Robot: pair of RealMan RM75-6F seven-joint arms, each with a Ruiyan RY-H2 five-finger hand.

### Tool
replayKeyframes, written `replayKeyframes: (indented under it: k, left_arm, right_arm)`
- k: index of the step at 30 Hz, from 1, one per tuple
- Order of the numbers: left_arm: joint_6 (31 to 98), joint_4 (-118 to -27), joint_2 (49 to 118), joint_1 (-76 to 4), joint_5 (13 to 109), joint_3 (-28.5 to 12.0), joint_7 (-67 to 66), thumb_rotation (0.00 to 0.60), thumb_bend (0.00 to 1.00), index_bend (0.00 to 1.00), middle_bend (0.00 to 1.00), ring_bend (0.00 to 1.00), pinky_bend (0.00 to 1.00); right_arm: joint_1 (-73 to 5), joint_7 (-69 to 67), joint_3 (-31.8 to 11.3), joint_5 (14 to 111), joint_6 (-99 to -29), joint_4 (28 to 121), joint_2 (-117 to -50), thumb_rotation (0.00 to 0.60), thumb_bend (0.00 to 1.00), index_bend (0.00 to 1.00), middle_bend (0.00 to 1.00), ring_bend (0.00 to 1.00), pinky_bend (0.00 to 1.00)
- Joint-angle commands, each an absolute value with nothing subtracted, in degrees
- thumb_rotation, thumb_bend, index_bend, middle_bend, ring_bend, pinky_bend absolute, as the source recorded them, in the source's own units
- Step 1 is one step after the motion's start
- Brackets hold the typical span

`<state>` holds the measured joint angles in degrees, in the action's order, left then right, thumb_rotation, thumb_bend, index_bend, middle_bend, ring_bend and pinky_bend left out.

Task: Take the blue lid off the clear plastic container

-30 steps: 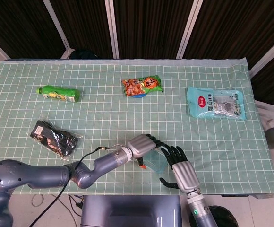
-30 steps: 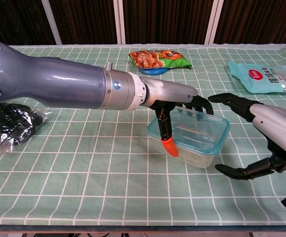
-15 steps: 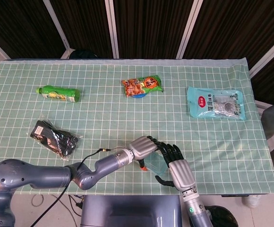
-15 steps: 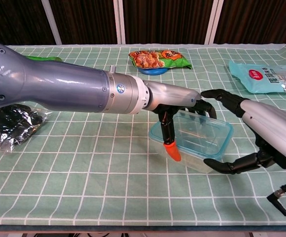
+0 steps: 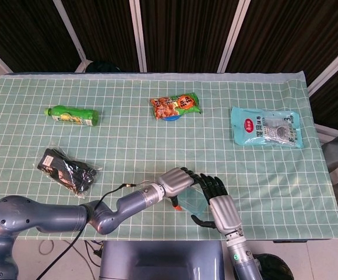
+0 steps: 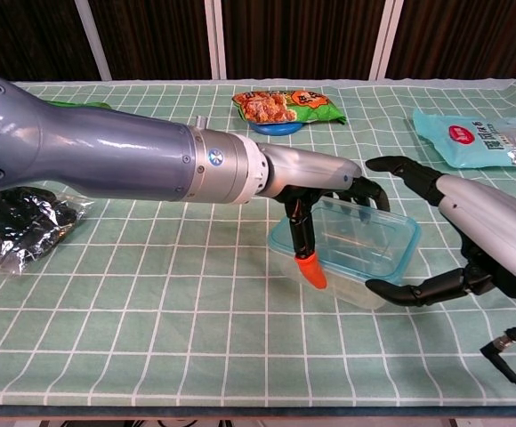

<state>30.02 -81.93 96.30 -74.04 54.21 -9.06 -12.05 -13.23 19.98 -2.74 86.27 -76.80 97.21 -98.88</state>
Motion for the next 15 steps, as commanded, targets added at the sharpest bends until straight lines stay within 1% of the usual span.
replayKeyframes:
  k: [1, 15]
  left_arm:
    - [30.24, -81.95, 96.23, -74.06, 54.18, -8.93, -12.0, 0.6, 0.11, 0.31, 0.34, 0.35, 0.44]
    - [30.86, -80.94, 96.41, -74.43, 53.9, -8.33, -12.02, 0.6, 0.11, 0.31, 0.34, 0.35, 0.44]
  right_arm:
    - [-13.25, 19.88, -2.72, 86.22, -76.87, 97.13, -98.85, 0.6, 0.32, 0.0, 0.0, 0.0, 0.0]
    - [-13.27, 19.1, -2.56, 85.71, -77.0, 96.88, -98.34, 0.6, 0.32, 0.0, 0.0, 0.0, 0.0]
